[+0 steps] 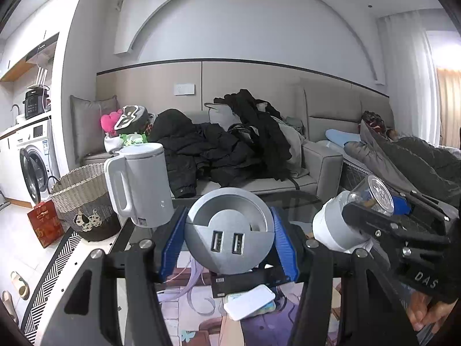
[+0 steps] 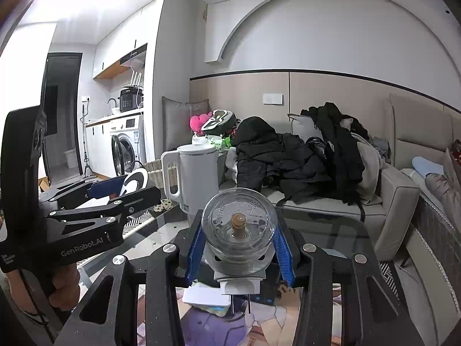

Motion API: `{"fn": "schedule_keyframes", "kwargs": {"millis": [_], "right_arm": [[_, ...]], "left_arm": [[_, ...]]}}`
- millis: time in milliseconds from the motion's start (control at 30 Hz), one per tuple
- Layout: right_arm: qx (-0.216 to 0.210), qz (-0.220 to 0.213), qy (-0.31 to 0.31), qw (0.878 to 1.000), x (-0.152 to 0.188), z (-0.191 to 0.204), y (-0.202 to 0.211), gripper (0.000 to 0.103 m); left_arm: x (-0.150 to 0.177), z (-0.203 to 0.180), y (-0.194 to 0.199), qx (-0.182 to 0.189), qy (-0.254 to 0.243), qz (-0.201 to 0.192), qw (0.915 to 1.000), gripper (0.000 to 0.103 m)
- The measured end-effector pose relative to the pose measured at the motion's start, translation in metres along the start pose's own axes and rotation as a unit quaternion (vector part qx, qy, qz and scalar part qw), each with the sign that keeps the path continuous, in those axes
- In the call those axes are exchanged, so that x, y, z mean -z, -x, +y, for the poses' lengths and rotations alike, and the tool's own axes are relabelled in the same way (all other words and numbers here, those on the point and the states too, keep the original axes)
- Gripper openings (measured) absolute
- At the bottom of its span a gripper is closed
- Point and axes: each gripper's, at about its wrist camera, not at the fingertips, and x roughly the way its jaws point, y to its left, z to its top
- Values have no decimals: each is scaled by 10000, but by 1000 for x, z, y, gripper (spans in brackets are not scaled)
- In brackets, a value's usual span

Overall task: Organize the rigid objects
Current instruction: 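Lift the glass-domed device with the right tool while the left tool lifts the grey USB socket, then lower both held items into the black box and open both tools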

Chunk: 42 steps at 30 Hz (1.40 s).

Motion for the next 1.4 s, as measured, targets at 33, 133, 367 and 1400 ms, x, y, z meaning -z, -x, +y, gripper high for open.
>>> {"fn": "schedule_keyframes", "kwargs": {"millis": [33, 133, 367, 1400], "right_arm": [[9, -15, 4, 10000, -1, -2, -2, 44], [24, -41, -25, 10000, -5, -1, -8, 44], [128, -51, -32, 9999, -14, -4, -34, 44], [435, 1599, -328, 9856, 49, -55, -208, 44]], "left_arm": [[-2, -1, -2, -6, 9, -11, 10000, 57], [-4, -1, -6, -75, -17, -91, 9999, 57], [-9, 2, -20, -180, 54, -263, 9995, 57], [32, -2, -178, -253, 121, 1037, 9942, 57]]}}
